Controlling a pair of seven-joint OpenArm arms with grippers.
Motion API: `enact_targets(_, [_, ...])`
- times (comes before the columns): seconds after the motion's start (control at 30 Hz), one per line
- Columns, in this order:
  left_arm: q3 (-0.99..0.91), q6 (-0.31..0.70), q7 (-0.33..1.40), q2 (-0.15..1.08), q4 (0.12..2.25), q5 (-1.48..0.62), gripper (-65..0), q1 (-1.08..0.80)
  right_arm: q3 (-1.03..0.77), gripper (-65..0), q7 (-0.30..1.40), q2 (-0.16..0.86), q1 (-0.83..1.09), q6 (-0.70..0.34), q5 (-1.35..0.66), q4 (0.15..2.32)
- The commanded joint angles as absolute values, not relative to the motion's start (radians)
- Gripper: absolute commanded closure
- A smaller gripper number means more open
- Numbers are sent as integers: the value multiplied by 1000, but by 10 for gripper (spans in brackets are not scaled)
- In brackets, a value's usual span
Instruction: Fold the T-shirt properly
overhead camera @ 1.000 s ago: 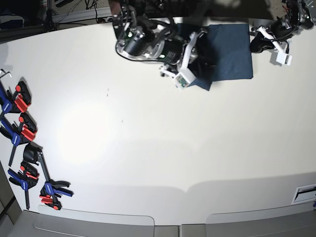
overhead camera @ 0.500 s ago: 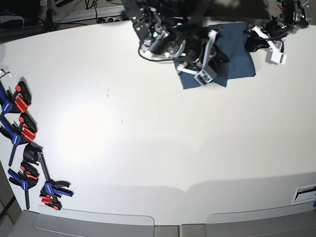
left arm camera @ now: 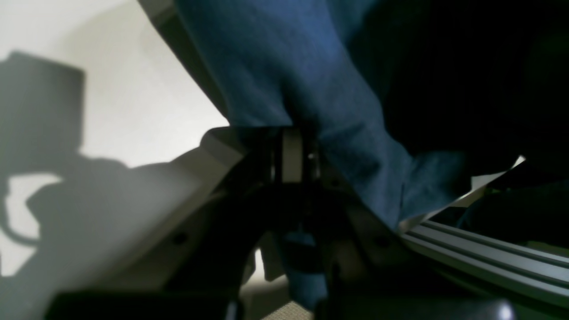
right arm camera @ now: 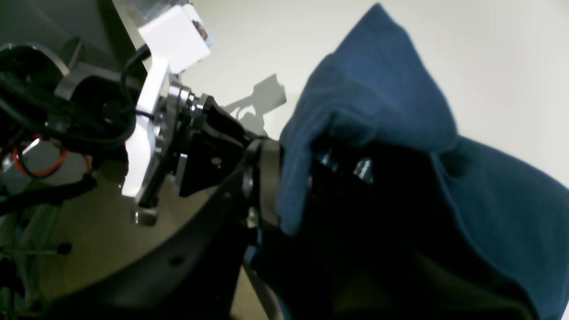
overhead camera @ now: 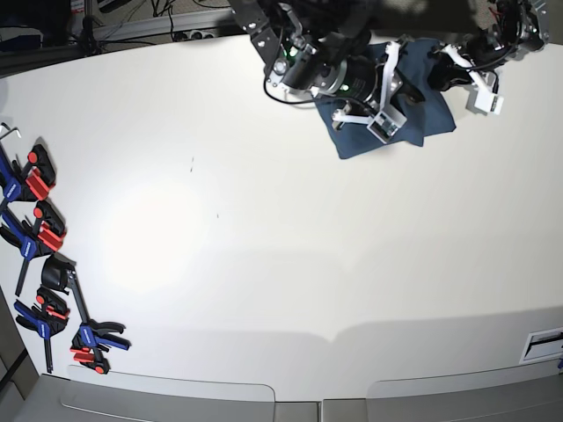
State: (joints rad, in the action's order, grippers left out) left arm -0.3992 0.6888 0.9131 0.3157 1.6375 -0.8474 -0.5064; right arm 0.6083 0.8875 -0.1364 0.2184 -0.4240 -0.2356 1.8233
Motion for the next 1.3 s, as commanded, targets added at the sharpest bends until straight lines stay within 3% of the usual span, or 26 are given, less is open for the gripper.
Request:
enact_targets(0.0, [-403, 698, 896, 327, 1655, -864, 0, -507, 614, -92, 854, -153, 209, -433, -272, 1839])
enact_targets(0.07, [-403, 698, 896, 327, 1655, -864, 0, -507, 616, -211, 853, -153, 202, -455, -304, 1839])
enact_targets(0.1, [-403, 698, 895, 327, 1655, -864, 0, -507, 616, -239, 852, -153, 198, -466, -332, 1839])
enact_targets(0.23, [-403, 698, 895, 328, 1655, -864, 0, -507, 616, -245, 848, -157, 188, -514, -450, 1839])
enact_targets(0.43, [-403, 698, 889, 328, 1655, -865, 0, -507, 616, -245, 852, -157, 181, -527, -472, 1839])
enact_targets(0.67, [-476, 698, 882, 336, 1658, -958, 0, -507, 582, -245, 875, -157, 148, -477, -215, 1876])
enact_targets(0.83, [-603, 698, 941, 336, 1661, -1107, 0, -507, 452, -245, 879, -157, 133, -396, -182, 1895])
enact_targets(0.97, [-656, 698, 1079, 336, 1681, -1283, -172, -508, 310, -244, 899, -157, 133, -364, -203, 1895])
enact_targets(1.13, [-620, 698, 1200, 336, 1765, -1370, -184, -513, 168, -244, 941, -157, 133, -365, -301, 1895])
enact_targets(1.27, [-579, 698, 1204, 336, 1850, -1351, -322, -546, 108, -244, 943, -127, 133, -365, -302, 1895])
